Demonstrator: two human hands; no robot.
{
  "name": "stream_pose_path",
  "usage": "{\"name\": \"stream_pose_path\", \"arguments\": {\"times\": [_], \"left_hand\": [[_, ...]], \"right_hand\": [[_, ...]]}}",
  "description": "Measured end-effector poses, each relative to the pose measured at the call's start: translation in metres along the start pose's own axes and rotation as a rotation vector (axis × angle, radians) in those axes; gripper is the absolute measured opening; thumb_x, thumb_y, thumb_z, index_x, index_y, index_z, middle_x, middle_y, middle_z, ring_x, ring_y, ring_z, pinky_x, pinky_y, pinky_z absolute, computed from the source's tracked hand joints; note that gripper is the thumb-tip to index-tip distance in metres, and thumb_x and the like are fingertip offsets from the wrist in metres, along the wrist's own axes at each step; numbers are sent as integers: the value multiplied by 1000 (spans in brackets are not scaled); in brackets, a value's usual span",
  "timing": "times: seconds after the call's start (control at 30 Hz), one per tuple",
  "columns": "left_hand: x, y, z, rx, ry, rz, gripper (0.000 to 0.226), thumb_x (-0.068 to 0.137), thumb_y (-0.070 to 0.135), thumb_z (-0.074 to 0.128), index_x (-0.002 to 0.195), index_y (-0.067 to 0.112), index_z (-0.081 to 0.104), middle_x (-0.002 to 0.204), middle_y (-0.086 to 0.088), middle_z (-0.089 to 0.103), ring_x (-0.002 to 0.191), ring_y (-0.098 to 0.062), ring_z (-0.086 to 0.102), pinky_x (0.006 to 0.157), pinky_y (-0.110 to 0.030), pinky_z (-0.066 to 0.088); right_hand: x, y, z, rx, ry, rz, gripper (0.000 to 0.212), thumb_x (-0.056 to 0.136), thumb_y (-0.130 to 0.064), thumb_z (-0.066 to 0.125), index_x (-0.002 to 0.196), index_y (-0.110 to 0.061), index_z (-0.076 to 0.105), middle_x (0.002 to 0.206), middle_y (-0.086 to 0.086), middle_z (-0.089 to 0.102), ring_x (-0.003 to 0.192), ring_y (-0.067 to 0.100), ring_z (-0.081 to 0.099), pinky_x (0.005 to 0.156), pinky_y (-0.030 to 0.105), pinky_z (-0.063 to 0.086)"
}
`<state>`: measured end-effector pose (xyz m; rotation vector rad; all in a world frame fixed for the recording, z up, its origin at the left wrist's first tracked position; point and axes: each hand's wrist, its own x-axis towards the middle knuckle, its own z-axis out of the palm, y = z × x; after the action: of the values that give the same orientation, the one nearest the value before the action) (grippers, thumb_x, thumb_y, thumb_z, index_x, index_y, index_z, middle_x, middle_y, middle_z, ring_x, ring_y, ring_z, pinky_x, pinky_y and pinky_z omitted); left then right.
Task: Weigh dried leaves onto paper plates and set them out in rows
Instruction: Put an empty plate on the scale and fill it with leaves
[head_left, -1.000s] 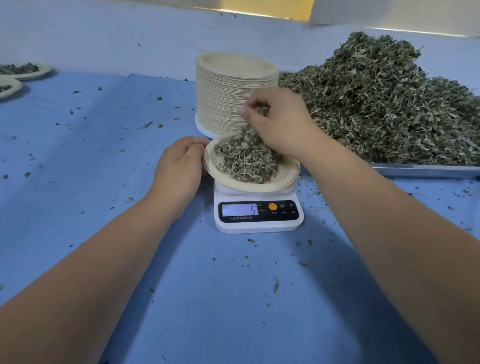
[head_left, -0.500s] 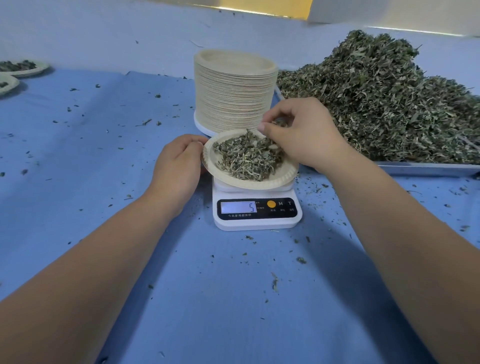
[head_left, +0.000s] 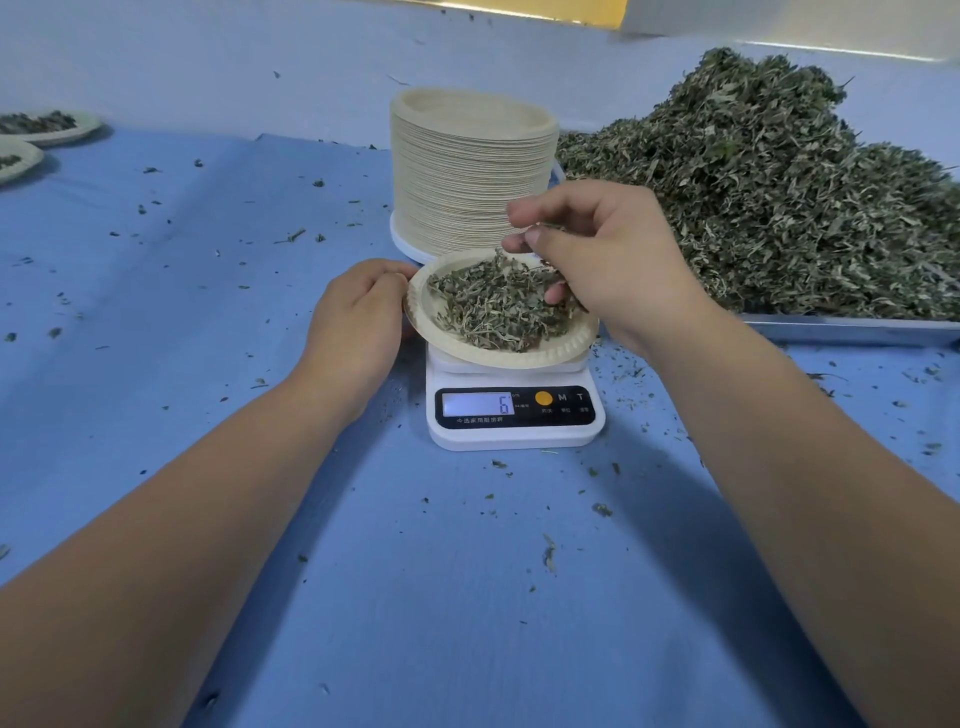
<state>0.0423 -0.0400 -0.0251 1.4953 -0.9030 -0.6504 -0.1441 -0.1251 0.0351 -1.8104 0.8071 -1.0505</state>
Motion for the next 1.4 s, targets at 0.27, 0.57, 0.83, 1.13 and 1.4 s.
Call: {"name": "stream_pose_path", "arguments": {"times": [0.27, 0.57, 0.83, 1.13, 1.4], "left_hand": [[0, 0, 1, -21, 4, -7, 37, 81, 25, 41, 77, 32, 77, 88, 1, 75, 79, -10, 67, 92, -52, 59], [2, -4, 0, -25, -1, 0, 37, 82, 26, 42, 77, 36, 77, 86, 5, 75, 75, -5, 67, 89, -49, 60], [3, -5, 0, -18, -6, 5, 37, 81, 27, 41, 75, 36, 77, 89, 4, 76, 77, -6, 67, 87, -45, 60], [7, -10, 3, -85, 8, 10, 34, 81, 22, 43, 82, 28, 77, 87, 8, 77, 80, -3, 72, 64, -14, 54], [11, -13, 2, -133, 58, -36, 31, 99, 16, 48, 122, 25, 66, 105, 6, 76, 89, 0, 73, 72, -19, 58]], "right_hand": [[1, -7, 7, 223, 53, 51, 18, 98, 6, 55, 98, -2, 71, 98, 14, 76, 90, 16, 76, 45, 21, 48], [20, 11, -34, 664, 286, 355, 22, 94, 11, 52, 96, -3, 68, 87, 10, 77, 70, 11, 69, 50, 18, 46], [17, 44, -71, -126, 411, 234, 27, 93, -1, 52, 85, -20, 69, 86, 2, 73, 71, 13, 67, 59, 27, 55], [15, 51, -62, -625, 240, 147, 26, 88, -11, 49, 89, -29, 68, 80, -11, 66, 67, 6, 59, 54, 17, 43], [6, 19, -38, -629, 58, -128, 9, 93, -28, 61, 94, -30, 70, 82, -21, 64, 71, -17, 53, 61, -1, 35]]}}
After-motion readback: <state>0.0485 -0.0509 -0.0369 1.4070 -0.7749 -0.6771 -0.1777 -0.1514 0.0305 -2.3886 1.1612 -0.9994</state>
